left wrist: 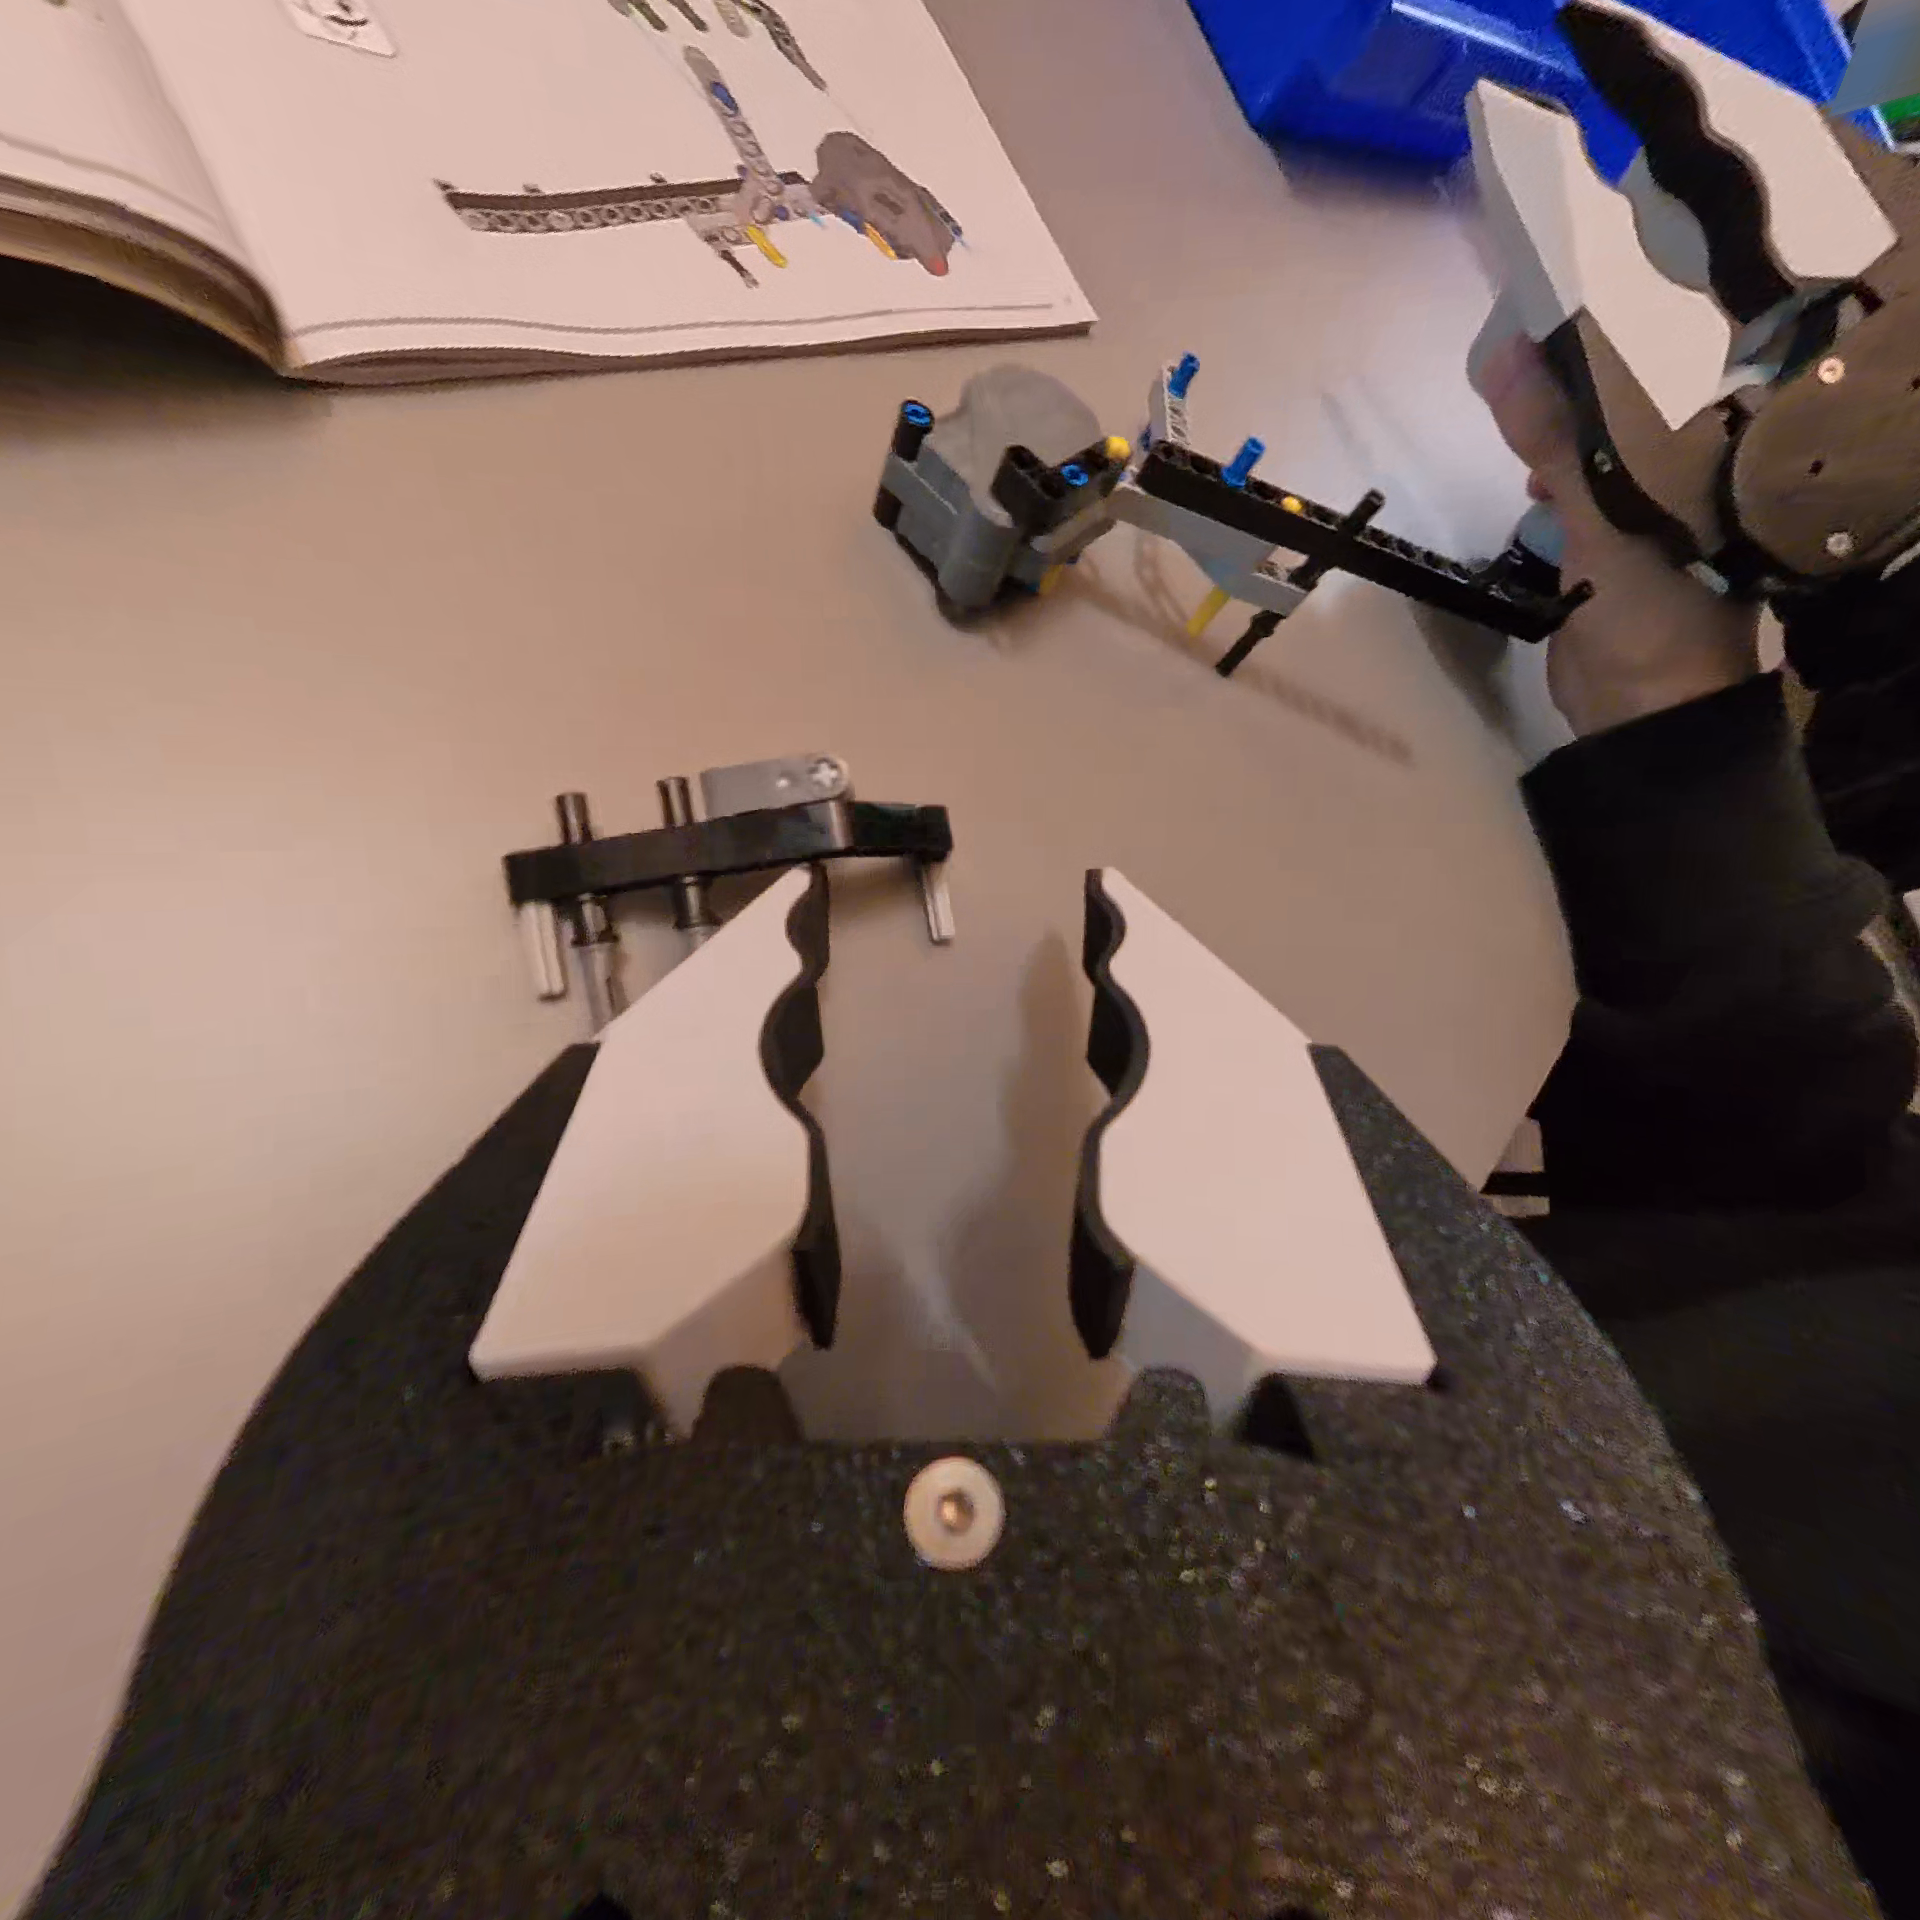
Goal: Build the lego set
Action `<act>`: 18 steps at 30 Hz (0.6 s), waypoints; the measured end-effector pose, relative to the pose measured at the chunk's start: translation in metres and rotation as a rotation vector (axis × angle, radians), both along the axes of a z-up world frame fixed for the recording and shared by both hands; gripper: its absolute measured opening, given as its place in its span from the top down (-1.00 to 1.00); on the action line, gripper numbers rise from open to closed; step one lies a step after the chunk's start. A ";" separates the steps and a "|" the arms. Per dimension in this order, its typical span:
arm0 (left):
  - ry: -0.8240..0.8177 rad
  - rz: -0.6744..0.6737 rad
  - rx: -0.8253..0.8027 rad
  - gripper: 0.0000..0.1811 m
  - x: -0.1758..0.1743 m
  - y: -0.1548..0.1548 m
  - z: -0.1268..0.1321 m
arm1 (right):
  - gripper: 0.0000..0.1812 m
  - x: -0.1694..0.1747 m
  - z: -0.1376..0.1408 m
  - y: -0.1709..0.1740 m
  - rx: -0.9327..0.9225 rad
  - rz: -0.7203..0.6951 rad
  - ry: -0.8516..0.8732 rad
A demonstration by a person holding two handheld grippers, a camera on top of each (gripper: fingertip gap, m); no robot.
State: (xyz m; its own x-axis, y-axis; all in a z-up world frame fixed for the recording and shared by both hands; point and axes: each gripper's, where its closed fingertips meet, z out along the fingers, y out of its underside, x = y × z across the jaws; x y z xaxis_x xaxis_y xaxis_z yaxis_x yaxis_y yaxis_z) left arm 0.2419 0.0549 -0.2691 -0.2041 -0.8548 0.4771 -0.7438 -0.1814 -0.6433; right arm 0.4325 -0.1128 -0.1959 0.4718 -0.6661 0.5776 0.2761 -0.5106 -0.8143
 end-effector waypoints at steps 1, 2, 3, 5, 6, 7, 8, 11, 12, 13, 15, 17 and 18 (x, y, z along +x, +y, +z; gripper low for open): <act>0.000 0.012 0.004 0.49 -0.001 0.005 0.000 | 0.76 0.000 0.000 0.000 0.000 0.000 0.000; 0.000 0.022 0.015 0.51 -0.004 0.010 -0.001 | 0.76 0.000 0.000 0.000 0.000 0.002 0.000; 0.003 0.033 0.025 0.54 -0.006 0.017 -0.002 | 0.76 0.000 0.000 0.001 0.000 0.003 0.000; 0.007 0.067 0.028 0.56 -0.010 0.032 -0.002 | 0.76 0.000 0.000 0.001 -0.001 0.007 0.002; 0.011 0.081 0.022 0.56 -0.012 0.038 -0.002 | 0.76 -0.001 0.000 0.001 -0.002 0.006 0.001; 0.017 0.093 0.021 0.56 -0.013 0.043 -0.002 | 0.76 -0.001 0.000 0.001 -0.002 0.007 0.001; 0.021 0.106 0.029 0.54 -0.015 0.049 -0.002 | 0.76 -0.001 0.000 0.002 -0.001 0.008 0.002; 0.026 0.128 0.062 0.51 -0.018 0.062 0.000 | 0.76 -0.001 0.000 0.002 -0.002 0.008 0.001; 0.020 0.131 0.058 0.50 -0.018 0.063 0.003 | 0.76 -0.001 -0.001 0.001 -0.003 0.008 0.001; 0.015 0.128 0.046 0.49 -0.017 0.061 0.005 | 0.76 -0.001 0.000 0.001 -0.003 0.007 0.000; 0.013 0.108 0.040 0.49 -0.015 0.055 0.006 | 0.76 -0.001 -0.001 0.001 -0.002 0.008 0.001; 0.013 0.099 0.069 0.49 -0.013 0.052 0.003 | 0.76 -0.001 -0.001 0.001 -0.005 0.008 0.001; 0.010 0.094 0.078 0.52 -0.013 0.051 0.002 | 0.76 -0.001 -0.001 0.002 -0.007 0.009 0.001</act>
